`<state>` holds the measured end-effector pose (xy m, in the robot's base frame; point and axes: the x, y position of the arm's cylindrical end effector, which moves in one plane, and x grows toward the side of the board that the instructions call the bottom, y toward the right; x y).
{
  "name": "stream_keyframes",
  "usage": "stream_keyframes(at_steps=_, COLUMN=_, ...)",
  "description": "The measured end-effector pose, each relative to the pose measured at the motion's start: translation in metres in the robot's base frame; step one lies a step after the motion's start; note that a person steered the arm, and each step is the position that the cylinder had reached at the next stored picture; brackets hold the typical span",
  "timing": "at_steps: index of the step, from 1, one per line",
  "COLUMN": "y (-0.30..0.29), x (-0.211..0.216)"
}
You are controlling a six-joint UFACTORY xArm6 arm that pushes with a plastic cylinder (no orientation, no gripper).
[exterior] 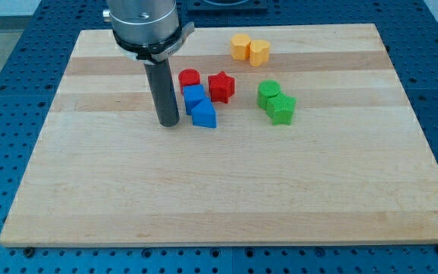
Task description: Drag the triangle to the bottom of the red star
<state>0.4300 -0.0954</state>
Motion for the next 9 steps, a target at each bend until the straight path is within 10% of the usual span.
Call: stream_keyframes(at_steps=9, y=0.058, x=0.002)
